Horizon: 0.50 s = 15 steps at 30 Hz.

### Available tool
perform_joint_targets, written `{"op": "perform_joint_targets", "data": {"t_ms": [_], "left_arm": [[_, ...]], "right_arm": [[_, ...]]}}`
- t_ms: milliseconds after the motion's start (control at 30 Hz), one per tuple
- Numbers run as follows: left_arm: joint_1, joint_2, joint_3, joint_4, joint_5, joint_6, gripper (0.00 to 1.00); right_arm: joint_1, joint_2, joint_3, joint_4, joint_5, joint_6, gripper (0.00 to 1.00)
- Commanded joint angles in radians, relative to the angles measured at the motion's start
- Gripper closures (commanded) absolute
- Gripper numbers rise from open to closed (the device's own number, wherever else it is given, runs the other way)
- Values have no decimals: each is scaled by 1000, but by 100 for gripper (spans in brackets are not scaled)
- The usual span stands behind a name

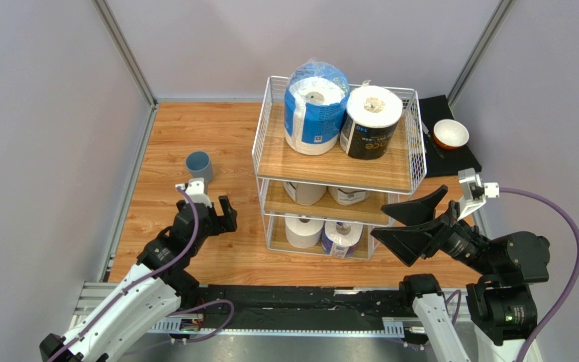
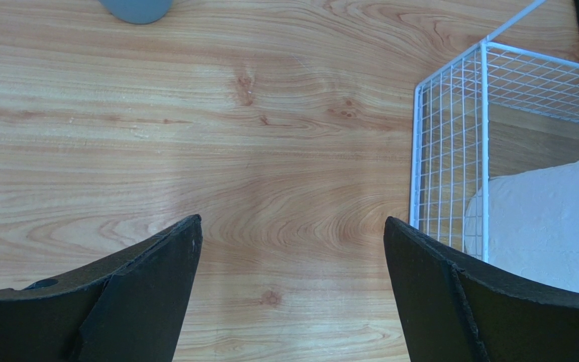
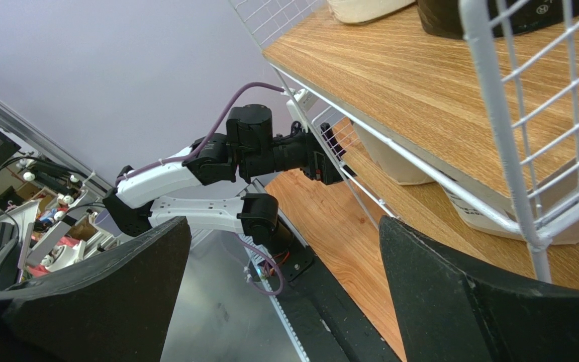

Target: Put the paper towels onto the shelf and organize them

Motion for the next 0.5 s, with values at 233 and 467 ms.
{"op": "perform_joint_targets", "data": {"t_ms": [233,467], "left_arm": [[-3,2,-12,39,15,-27,2],[-1,3,-17,38,17,-36,2]], "right_arm": [[102,76,131,-103,12,-83,1],[286,145,179,-330,81,-247,1]]}}
